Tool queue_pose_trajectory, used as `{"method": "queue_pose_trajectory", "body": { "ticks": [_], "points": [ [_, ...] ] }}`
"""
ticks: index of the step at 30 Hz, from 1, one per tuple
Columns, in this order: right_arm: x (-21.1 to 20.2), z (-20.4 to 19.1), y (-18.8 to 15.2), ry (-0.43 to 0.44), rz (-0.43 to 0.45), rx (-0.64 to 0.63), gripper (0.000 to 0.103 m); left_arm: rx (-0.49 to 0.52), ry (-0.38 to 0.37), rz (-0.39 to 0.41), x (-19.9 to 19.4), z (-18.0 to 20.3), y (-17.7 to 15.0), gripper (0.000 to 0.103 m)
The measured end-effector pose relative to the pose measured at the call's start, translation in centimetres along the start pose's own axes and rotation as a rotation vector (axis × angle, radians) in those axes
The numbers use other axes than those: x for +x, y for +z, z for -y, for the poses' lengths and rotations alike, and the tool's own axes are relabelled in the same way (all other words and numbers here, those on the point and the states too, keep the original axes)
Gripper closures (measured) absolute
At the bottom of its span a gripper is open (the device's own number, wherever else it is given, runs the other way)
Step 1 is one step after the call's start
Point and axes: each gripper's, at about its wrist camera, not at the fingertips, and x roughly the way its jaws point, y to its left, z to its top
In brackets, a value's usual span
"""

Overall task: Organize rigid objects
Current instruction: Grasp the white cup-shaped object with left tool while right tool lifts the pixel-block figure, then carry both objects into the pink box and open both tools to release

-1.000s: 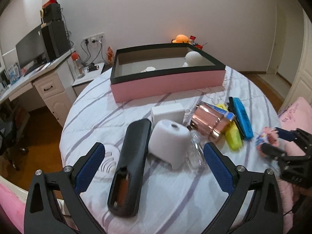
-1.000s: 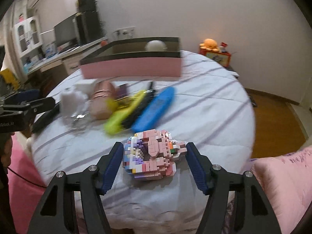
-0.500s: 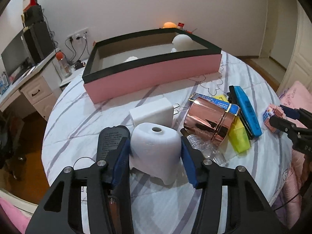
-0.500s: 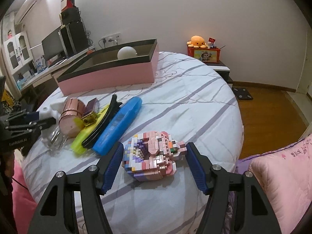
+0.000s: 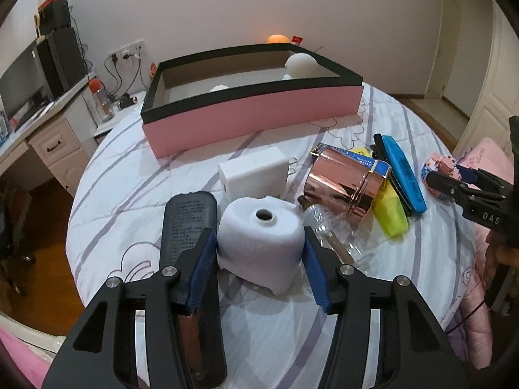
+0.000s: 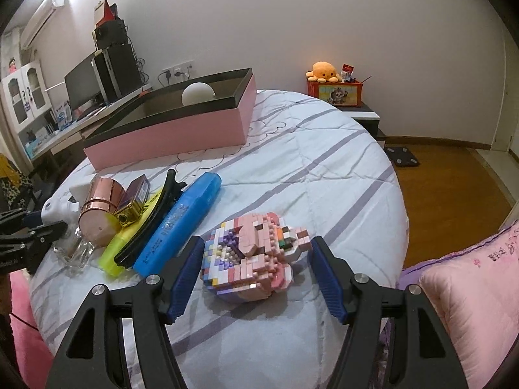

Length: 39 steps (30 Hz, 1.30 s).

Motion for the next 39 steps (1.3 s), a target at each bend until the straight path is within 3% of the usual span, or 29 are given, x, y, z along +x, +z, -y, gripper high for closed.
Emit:
{"method": "queue_pose_trajectory", "body": {
  "ticks": [9, 19, 23, 31, 39],
  "points": [
    [0.5, -0.4, 0.0, -0.032, -0.009, -0.047, 0.035, 0.026, 0.034, 0.026, 0.7, 0.5, 0.4, 0.049],
    [-0.7, -0.8, 1.1, -0.009, 0.003, -0.046, 0.036, -0.004, -0.002, 0.071, -1.9, -1.0, 0.9, 0.049],
    [-1.4, -1.3, 2.4, 0.039, 0.016, -0.049, 0.036, -0.014, -0.029, 0.113, -3.3, -1.7, 1.9, 0.049],
    [-2.3, -3.8, 8.0, 0.154, 0.069, -0.088, 0.036, 0.023, -0.013, 0.208, -5.3, -2.6, 7.4, 0.049],
    [0.5, -7.3, 14.5, 0.207, 0.090, -0.152, 0.036, 0.013, -0.043, 0.220, -3.4, -5.0, 13.8, 0.049]
  ]
}}
